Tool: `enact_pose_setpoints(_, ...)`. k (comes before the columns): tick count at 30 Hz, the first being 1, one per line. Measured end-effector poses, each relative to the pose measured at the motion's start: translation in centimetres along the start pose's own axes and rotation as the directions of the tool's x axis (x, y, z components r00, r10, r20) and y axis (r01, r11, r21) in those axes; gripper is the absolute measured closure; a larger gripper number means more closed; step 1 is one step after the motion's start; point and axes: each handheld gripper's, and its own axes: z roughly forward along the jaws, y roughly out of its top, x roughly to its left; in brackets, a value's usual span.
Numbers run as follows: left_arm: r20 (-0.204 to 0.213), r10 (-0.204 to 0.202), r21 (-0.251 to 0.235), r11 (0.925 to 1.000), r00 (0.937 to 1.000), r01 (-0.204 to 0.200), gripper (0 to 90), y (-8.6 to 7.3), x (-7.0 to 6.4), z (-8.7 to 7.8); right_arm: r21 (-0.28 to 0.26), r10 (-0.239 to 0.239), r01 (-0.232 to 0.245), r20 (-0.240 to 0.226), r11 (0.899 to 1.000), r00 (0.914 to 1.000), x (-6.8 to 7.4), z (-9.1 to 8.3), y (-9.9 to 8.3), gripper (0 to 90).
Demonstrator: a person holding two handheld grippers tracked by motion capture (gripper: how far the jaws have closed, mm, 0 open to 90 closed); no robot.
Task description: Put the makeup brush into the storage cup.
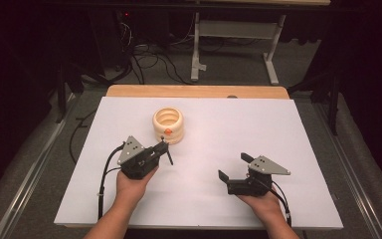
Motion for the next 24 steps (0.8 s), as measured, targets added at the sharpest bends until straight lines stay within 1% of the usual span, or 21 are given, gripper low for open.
enact_pose_setpoints(2, -0.01, 0.001, 0.001, 1.0, 0.9999, -0.001, 82.6, 0.0, 0.2, -0.1, 0.004, 0.002, -0.002, 0.009, 1.0, 1.0, -0.2, -0.1, -0.1, 1.7)
enact_pose_setpoints(6, -0.024, -0.01, -0.006, 0.9999, 0.9997, 0.01, 82.6, 0.1, 0.6, -0.4, 0.0, 0.002, -0.002, 0.026, 1.0, 0.9997, -0.6, -0.3, -0.1, 1.3)
enact_pose_setpoints(9, -0.042, -0.017, -0.011, 0.9998, 0.999, 0.017, 82.6, 0.3, 1.0, -0.7, -0.001, 0.002, -0.002, 0.033, 1.0, 0.9995, -0.8, -0.5, -0.2, 1.3)
enact_pose_setpoints(10, -0.055, -0.025, -0.02, 0.9995, 0.9982, 0.024, 82.6, 0.4, 1.4, -1.0, -0.001, -0.005, 0.005, 0.039, 1.0, 0.9992, -1.0, -0.6, -0.2, 1.2)
enact_pose_setpoints(15, -0.079, -0.045, -0.04, 0.9983, 0.9959, 0.042, 82.6, 0.6, 2.2, -1.5, -0.003, -0.013, 0.013, 0.063, 1.0, 0.9979, -1.3, -0.9, -0.3, 1.2)
enact_pose_setpoints(16, -0.083, -0.048, -0.044, 0.998, 0.9954, 0.045, 82.6, 0.7, 2.4, -1.6, 0.001, -0.007, 0.007, 0.068, 1.0, 0.9976, -1.3, -0.9, -0.3, 1.2)
enact_pose_setpoints(17, -0.083, -0.048, -0.044, 0.998, 0.9954, 0.045, 82.6, 0.7, 2.4, -1.6, 0.001, -0.007, 0.007, 0.068, 1.0, 0.9976, -1.3, -0.9, -0.3, 1.2)
enact_pose_setpoints(18, -0.092, -0.054, -0.051, 0.9975, 0.9943, 0.049, 82.6, 0.7, 2.6, -1.8, 0.004, -0.017, 0.016, 0.073, 1.0, 0.9972, -1.4, -1.0, -0.4, 1.2)
enact_pose_setpoints(24, -0.113, -0.062, -0.062, 0.9965, 0.9916, 0.056, 82.7, 0.8, 3.3, -2.3, 0.0, -0.018, 0.018, 0.09, 1.0, 0.9958, -1.8, -1.2, -0.4, 1.2)
